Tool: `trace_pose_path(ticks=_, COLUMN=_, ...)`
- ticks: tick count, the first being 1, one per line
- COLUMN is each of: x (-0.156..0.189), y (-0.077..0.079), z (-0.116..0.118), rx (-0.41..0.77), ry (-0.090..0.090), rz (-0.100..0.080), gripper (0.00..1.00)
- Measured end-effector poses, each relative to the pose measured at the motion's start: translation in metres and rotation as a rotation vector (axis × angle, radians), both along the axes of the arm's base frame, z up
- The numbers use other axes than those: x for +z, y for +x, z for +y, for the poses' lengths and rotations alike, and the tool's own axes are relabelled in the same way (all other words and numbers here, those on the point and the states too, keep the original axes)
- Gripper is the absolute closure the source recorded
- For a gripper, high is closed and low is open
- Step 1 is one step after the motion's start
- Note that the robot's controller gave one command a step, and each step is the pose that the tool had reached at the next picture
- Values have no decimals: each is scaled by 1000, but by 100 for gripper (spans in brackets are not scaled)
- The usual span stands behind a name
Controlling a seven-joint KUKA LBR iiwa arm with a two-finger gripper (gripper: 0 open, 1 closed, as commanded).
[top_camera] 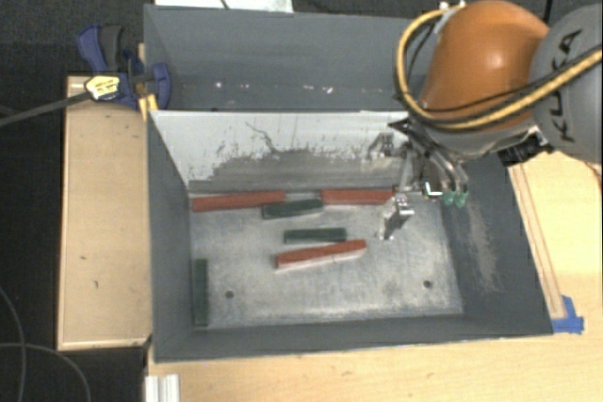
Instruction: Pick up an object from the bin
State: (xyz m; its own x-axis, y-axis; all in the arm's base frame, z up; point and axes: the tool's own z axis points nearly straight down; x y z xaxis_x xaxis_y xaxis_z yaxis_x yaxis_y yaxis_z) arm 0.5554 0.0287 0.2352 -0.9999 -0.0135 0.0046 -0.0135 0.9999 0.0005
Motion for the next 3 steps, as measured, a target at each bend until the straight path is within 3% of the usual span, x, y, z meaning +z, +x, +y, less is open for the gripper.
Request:
trace_pose_path(ticks=1, x=4, y=2, z=0, rx=-1, ry=0, rz=-8, gripper=0)
trace_pose_path(ticks=3, x=-103, y=-9, z=9, rx=-42, ry=1, rz=-11, gripper=0)
